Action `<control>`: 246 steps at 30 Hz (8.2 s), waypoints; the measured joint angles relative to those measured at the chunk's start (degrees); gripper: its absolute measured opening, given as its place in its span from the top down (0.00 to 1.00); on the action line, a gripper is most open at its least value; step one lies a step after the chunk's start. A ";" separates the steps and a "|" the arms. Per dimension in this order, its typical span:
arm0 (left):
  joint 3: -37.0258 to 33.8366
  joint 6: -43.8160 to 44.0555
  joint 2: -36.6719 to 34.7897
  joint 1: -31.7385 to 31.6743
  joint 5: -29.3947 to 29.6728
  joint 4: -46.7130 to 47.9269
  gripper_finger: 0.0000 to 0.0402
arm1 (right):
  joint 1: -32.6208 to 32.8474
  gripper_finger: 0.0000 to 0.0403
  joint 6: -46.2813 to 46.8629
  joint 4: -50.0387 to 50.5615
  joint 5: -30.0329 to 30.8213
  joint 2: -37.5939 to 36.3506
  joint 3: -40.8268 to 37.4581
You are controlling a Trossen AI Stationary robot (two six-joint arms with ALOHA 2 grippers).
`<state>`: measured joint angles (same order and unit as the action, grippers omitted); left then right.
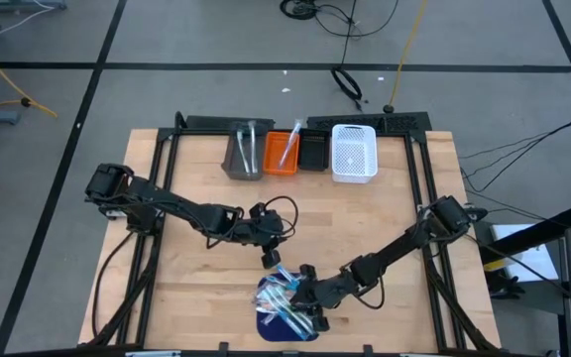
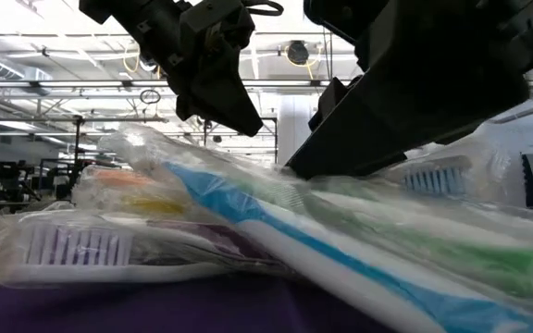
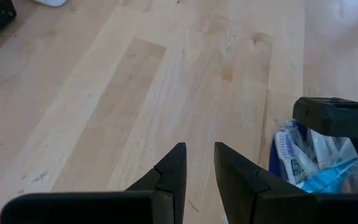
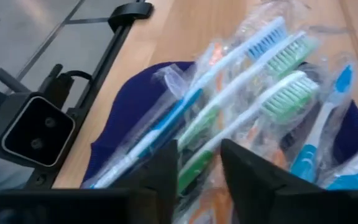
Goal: Pick & Place Toothbrushes
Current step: Put the green toothbrush into the light black bin
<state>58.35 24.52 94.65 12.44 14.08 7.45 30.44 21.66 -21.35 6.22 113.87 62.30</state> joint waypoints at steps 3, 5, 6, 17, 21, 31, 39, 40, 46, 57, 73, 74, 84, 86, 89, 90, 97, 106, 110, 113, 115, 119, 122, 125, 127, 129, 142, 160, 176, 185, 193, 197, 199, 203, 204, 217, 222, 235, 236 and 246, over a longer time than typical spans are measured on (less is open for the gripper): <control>0.00 0.00 0.00 -0.02 0.00 -0.14 0.80 | 0.00 0.89 -0.84 -0.22 -0.10 0.01 0.00; 0.00 0.00 0.00 -0.02 0.00 -0.13 0.80 | 0.03 0.97 -1.89 -0.23 -0.23 0.00 -0.03; 0.00 0.00 0.00 -0.02 0.00 -0.16 0.80 | 0.04 0.98 -2.03 -0.20 -0.24 -0.05 -0.04; 0.00 -0.20 0.00 -0.02 0.02 -0.24 0.80 | 0.02 1.00 -4.23 2.53 1.21 -3.73 -0.22; 0.00 -0.22 0.02 -0.02 0.02 -0.33 0.80 | 0.02 1.00 -5.85 5.71 4.74 -8.02 -0.20; 0.00 0.01 0.02 -0.02 0.99 -1.12 0.80 | 0.02 1.00 -8.91 13.79 10.69 -14.86 -0.20; 0.00 0.08 0.04 -0.04 3.90 -3.83 0.80 | 0.12 1.00 -10.61 19.61 14.95 -19.46 -0.17; 0.00 0.12 0.04 -0.04 4.05 -3.95 0.80 | 0.38 1.00 -10.53 21.50 16.66 -20.32 -0.17; 0.00 0.02 0.04 -0.04 4.06 -4.21 0.80 | 1.54 1.00 -8.33 28.50 19.49 -23.91 -0.17; 0.00 0.00 0.04 -0.04 4.05 -4.63 0.80 | -2.29 0.92 0.29 17.24 9.72 -23.01 -11.25; 0.00 -0.21 0.04 -0.04 4.05 -4.61 0.80 | -7.94 0.51 7.55 -7.39 -3.51 -16.83 -20.39; 0.00 -0.22 0.04 -0.04 4.05 -4.64 0.80 | -7.93 0.49 7.59 -7.74 -3.58 -16.04 -20.46; 0.00 -0.20 0.04 -0.04 4.05 -4.60 0.80 | -9.82 0.46 8.24 -11.61 -5.28 -12.36 -20.55; 0.00 -0.20 0.04 -0.04 4.02 -4.59 0.80 | -9.86 0.46 8.53 -11.96 -5.31 -12.43 -20.55; 0.00 -0.20 0.04 -0.04 4.03 -4.59 0.80 | -9.86 0.46 9.13 -11.82 -5.46 -12.42 -20.55; 0.00 -0.20 0.04 -0.04 4.05 -4.59 0.80 | -9.84 0.46 9.17 -11.80 -5.46 -12.40 -20.55; 0.00 -0.16 0.04 -0.04 4.04 -4.59 0.80 | -9.84 0.48 9.17 -11.84 -5.10 -12.42 -20.55; 0.00 -0.15 0.04 -0.04 4.02 -4.61 0.80 | -10.04 0.49 11.60 -16.77 -6.61 -7.24 -20.13; 0.00 -0.01 0.04 -0.04 4.02 -4.63 0.80 | -10.53 0.50 10.07 -17.62 -6.41 -7.10 -19.38; 0.00 -0.01 0.04 -0.04 4.02 -4.64 0.80 | -10.60 0.50 9.82 -17.01 -6.45 -7.09 -18.94; 0.00 -0.04 0.04 -0.04 4.02 -4.64 0.80 | -10.58 0.51 9.74 -16.00 -6.49 -7.09 -18.62; 0.00 -0.20 0.04 -0.04 4.02 -4.64 0.80 | -10.58 0.57 10.42 -14.74 -6.49 -7.11 -18.60; 0.00 -0.18 0.04 -0.04 4.02 -4.64 0.80 | -10.58 0.63 10.56 -13.57 -6.49 -7.11 -18.58; 0.00 -0.16 0.04 -0.04 4.02 -4.64 0.80 | -10.56 0.71 10.64 -13.57 -6.47 -7.09 -18.58; 0.00 -0.20 0.04 -0.04 4.02 -4.64 0.80 | -10.56 0.78 10.59 -13.56 -6.43 -7.11 -18.58; 0.00 -0.16 0.04 -0.02 4.02 -4.64 0.80 | -10.58 0.85 10.53 -13.58 -6.43 -7.11 -18.58; 0.00 -0.02 0.04 -0.03 4.02 -4.66 0.80 | -11.25 1.00 8.49 -15.17 -5.73 -7.53 -18.59; 0.02 -0.21 0.04 -0.03 4.05 -7.68 0.80 | -9.46 1.00 4.59 7.96 11.62 -30.49 -21.69; 0.02 0.00 0.04 -0.02 4.07 -9.79 0.80 | -3.52 1.00 8.99 2.64 23.76 -39.07 -31.40; 0.02 0.30 0.04 0.30 4.05 -11.07 0.80 | 0.80 1.00 7.62 -3.42 28.21 -39.09 -32.48; 0.02 0.58 0.04 0.86 4.05 -11.22 0.80 | 3.10 1.00 7.62 -3.74 33.03 -39.09 -32.48; 0.02 1.58 0.04 0.97 4.07 -11.63 0.80 | 3.93 1.00 7.63 -4.12 34.56 -39.09 -32.48; 0.02 1.65 0.04 1.11 4.09 -13.97 0.80 | 4.24 1.00 7.63 -4.34 35.78 -39.09 -32.48; 0.02 1.45 0.04 1.69 4.03 -18.09 0.80 | 4.31 1.00 6.05 -6.72 36.00 -39.09 -32.48; 0.02 1.33 0.04 1.83 4.00 -18.90 0.80 | 4.31 1.00 5.37 -7.77 36.00 -39.09 -32.48; 0.02 -0.63 0.55 1.95 4.45 -29.63 0.80 | 4.28 1.00 2.68 -14.70 35.78 -36.00 -32.44; 0.02 -1.56 0.60 1.88 5.38 -30.73 0.80 | 4.09 1.00 2.50 -19.50 35.65 -32.30 -32.44; 0.02 0.02 0.60 1.88 5.60 -31.04 0.80 | 3.69 1.00 -3.70 -31.47 34.11 -27.66 -32.37; 0.02 0.11 0.59 1.88 5.60 -31.04 0.80 | 3.68 1.00 -4.40 -31.98 34.17 -27.67 -32.18; 0.02 2.42 0.59 2.49 5.75 -28.07 0.80 | 3.67 1.00 -8.17 -32.06 37.74 -28.08 -30.82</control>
<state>58.37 26.93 95.24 14.94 19.84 -20.62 34.11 13.49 -53.42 43.96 85.79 31.48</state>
